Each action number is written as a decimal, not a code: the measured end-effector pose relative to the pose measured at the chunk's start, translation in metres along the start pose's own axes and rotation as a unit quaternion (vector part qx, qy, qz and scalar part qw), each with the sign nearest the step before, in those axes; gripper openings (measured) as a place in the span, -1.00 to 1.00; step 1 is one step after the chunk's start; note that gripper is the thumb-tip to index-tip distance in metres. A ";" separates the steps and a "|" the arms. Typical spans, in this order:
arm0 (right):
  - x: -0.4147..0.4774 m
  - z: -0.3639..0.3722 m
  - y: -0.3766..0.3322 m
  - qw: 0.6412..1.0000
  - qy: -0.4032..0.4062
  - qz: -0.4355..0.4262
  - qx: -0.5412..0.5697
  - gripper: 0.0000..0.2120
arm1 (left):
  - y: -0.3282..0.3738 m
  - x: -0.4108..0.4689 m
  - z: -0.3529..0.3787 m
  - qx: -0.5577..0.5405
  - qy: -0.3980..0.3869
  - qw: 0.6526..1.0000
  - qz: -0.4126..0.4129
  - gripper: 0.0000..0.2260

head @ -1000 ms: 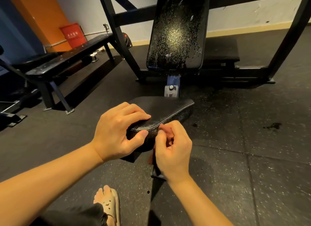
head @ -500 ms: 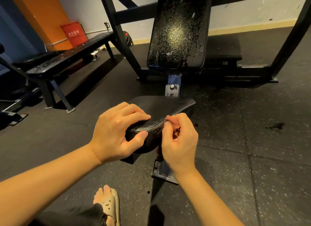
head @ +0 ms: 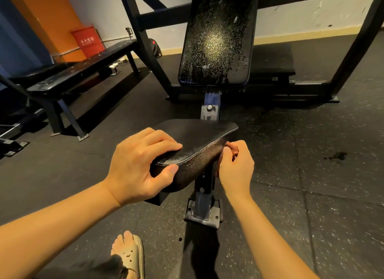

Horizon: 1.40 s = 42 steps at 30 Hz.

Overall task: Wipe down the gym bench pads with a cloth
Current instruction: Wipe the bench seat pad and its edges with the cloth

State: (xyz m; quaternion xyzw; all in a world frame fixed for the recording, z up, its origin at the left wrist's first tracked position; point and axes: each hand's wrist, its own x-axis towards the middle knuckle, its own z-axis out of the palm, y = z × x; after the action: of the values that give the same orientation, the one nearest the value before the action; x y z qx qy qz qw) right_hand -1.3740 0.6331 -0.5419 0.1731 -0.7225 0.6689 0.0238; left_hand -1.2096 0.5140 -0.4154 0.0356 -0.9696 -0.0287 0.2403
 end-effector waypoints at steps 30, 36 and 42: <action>0.034 0.007 0.004 1.000 0.018 0.006 -0.001 -0.89 | 0.002 0.001 -0.001 0.000 0.000 1.000 0.000 -0.61; 0.025 0.004 -0.002 1.000 -0.008 0.025 -0.008 -0.88 | 0.003 0.001 -0.001 0.006 0.002 1.000 0.002 -0.61; -0.066 0.004 -0.042 0.987 0.000 -0.152 0.056 -0.92 | 0.000 0.001 0.000 -0.004 -0.008 1.000 -0.003 -0.59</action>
State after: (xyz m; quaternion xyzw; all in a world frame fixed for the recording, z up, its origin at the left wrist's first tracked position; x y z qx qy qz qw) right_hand -1.2989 0.6415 -0.5194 0.2823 -0.6489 0.6970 0.1155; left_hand -1.2104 0.5138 -0.4149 0.0373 -0.9714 -0.0339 0.2323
